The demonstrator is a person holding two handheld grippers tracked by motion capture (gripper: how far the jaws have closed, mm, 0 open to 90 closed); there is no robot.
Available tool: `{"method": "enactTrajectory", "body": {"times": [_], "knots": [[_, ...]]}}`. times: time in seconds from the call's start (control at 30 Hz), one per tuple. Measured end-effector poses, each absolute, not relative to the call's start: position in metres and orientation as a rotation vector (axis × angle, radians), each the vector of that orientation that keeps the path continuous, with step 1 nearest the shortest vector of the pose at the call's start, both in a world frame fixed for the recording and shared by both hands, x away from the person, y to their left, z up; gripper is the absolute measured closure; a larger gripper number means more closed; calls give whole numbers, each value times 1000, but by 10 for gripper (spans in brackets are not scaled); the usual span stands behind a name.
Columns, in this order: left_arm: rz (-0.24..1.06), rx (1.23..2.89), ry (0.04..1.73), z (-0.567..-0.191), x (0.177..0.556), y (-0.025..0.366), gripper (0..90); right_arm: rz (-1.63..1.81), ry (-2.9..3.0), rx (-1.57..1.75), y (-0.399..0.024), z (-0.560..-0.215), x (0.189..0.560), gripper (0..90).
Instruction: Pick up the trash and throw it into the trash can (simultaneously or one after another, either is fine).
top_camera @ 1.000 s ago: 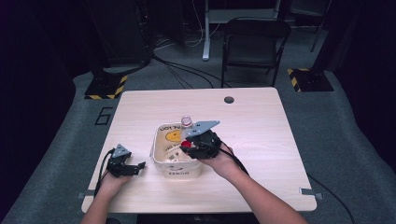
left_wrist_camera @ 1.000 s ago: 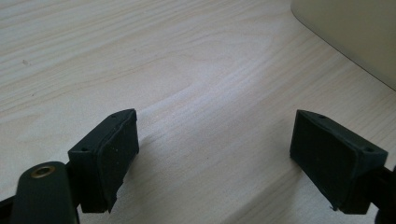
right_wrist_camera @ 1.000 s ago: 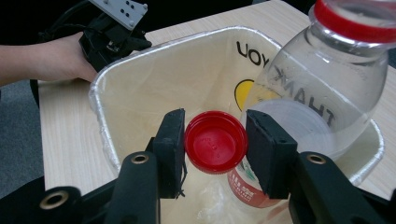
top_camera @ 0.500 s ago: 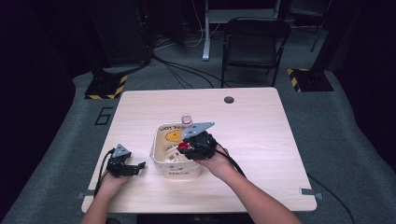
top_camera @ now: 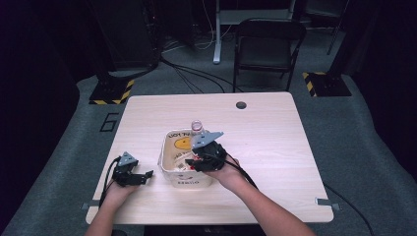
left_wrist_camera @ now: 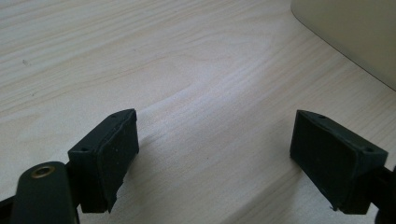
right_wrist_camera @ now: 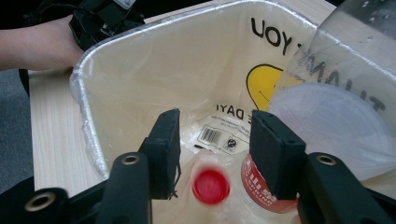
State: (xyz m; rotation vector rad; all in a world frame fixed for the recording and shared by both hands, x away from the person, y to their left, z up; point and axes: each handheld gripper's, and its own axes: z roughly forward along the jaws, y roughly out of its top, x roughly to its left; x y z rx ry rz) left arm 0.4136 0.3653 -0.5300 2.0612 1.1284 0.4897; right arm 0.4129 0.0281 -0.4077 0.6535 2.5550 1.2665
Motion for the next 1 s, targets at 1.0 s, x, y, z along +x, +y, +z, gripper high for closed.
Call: {"method": "enactTrajectory", "body": {"times": [1.0], "knots": [[492, 2062, 1132, -530, 414, 365, 153, 1283, 2497, 663, -13, -393, 395, 490]]}}
